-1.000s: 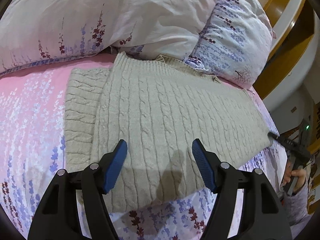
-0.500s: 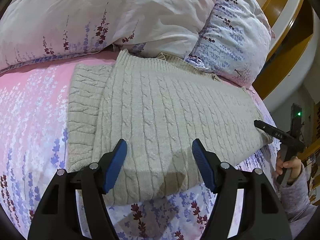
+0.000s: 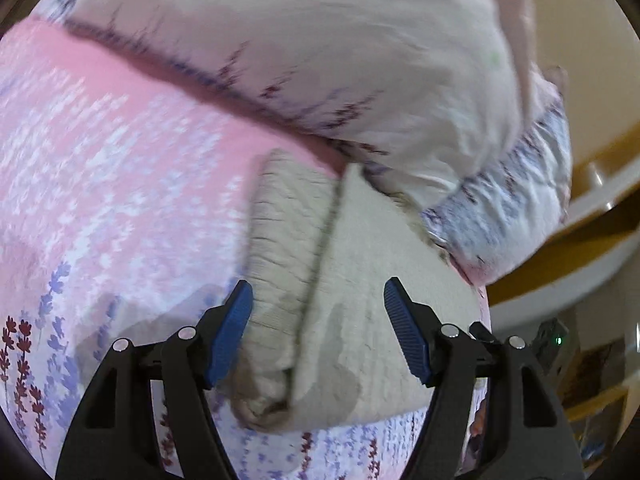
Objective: Fold small clothes
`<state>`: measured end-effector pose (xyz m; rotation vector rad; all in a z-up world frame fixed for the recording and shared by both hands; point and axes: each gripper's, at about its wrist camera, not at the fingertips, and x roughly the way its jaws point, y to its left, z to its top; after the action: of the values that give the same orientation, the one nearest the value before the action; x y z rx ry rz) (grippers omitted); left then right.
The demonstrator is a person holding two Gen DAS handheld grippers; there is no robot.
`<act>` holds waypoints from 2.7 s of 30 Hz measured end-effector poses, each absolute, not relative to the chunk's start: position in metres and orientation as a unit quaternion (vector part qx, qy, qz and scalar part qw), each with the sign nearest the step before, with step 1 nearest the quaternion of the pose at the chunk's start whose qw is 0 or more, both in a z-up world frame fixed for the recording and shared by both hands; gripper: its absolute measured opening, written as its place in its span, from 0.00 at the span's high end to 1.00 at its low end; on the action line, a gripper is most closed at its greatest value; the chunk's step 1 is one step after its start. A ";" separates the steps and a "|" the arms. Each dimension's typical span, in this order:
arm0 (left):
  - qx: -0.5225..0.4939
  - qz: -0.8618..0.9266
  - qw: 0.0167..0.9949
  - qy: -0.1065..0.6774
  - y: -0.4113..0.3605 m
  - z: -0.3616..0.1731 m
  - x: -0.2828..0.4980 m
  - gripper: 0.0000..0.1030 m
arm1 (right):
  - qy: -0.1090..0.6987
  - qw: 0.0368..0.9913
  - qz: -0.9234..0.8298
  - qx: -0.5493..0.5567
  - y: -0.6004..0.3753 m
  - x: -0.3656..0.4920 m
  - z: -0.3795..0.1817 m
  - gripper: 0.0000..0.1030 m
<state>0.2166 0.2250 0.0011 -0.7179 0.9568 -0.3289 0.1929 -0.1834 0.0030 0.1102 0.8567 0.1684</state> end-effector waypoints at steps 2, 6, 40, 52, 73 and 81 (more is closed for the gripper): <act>-0.344 -0.146 0.803 0.464 0.226 -0.008 0.224 0.33 | 0.418 0.904 0.083 0.028 -0.168 0.196 -0.003 0.24; -0.355 -0.156 0.796 0.466 0.223 -0.012 0.232 0.34 | 0.418 0.904 0.086 0.022 -0.162 0.195 -0.010 0.18; -0.409 -0.219 0.775 0.430 0.157 0.019 0.246 0.80 | 0.421 0.903 0.074 -0.030 -0.148 0.202 -0.016 0.06; -0.405 -0.386 0.732 0.388 0.019 0.058 0.259 0.80 | 0.395 0.899 0.126 0.137 -0.246 0.181 0.012 0.06; -0.373 -0.445 0.688 0.435 -0.064 0.039 0.257 0.13 | 0.394 0.789 0.212 0.420 -0.363 0.195 -0.011 0.06; -0.271 -0.327 0.786 0.450 0.006 0.031 0.240 0.13 | 0.454 0.802 0.154 0.357 -0.350 0.211 -0.009 0.30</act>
<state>0.2397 0.0062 0.0307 -0.5852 0.9696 -0.7041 0.2113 -0.3497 -0.0094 0.7645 0.9740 0.3307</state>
